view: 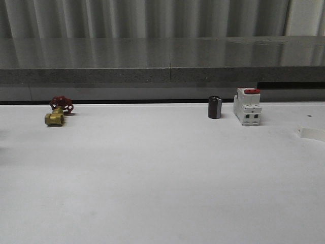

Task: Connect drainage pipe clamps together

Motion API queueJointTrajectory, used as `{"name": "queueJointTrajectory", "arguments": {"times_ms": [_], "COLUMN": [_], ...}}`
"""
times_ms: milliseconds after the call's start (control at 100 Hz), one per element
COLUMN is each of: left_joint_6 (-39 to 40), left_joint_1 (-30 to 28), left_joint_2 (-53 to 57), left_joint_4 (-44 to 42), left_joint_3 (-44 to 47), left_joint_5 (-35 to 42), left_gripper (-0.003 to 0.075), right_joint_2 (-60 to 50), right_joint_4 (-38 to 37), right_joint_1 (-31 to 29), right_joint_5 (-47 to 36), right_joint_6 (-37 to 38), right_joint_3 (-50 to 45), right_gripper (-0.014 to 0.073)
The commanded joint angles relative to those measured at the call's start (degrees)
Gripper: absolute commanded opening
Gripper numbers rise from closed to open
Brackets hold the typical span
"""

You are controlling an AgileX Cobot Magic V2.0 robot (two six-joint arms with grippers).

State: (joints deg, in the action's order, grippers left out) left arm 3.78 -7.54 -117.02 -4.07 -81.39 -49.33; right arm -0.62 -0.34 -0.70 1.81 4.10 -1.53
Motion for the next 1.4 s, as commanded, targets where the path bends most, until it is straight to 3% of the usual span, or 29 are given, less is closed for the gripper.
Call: {"name": "queueJointTrajectory", "arguments": {"times_ms": [0, 210, 330, 770, 930, 1250, 1390], "left_joint_6": [0.02, -0.09, -0.09, -0.09, 1.0, 17.08, 20.64], "left_joint_1": [-0.14, -0.14, -0.14, 2.72, 9.27, 24.8, 30.49], "left_joint_2": [2.77, 2.77, 2.77, 11.77, 15.58, 13.55, 11.66], "left_joint_4": [0.36, 0.36, 0.36, 1.29, 1.29, 1.42, 2.25], "left_joint_3": [-1.64, -1.64, -1.64, -1.73, -1.73, -2.09, -2.5], "left_joint_5": [1.06, -0.02, 0.08, -1.78, -3.22, -3.74, -2.18], "left_gripper": [0.0448, 0.0151, 0.0059, 0.005, 0.005, 0.005, 0.005], "right_joint_2": [-1.17, -1.17, -1.17, -1.17, -1.17, -1.17, -1.17], "right_joint_4": [-0.02, -0.02, -0.02, -0.02, -0.02, -0.02, -0.02], "right_joint_1": [-0.23, -0.23, -0.23, -0.23, -0.23, -0.23, -0.23], "right_joint_5": [-4.83, -4.83, -4.83, -4.83, -4.83, -4.83, -4.83], "right_joint_6": [-0.42, -0.42, -0.42, -0.42, -0.42, -0.42, -0.42], "right_joint_3": [0.85, 0.85, 0.85, 0.85, 0.85, 0.85, 0.85], "right_gripper": [-0.0068, -0.0068, -0.0068, -0.0068, -0.0068, -0.0068, -0.0068]}}
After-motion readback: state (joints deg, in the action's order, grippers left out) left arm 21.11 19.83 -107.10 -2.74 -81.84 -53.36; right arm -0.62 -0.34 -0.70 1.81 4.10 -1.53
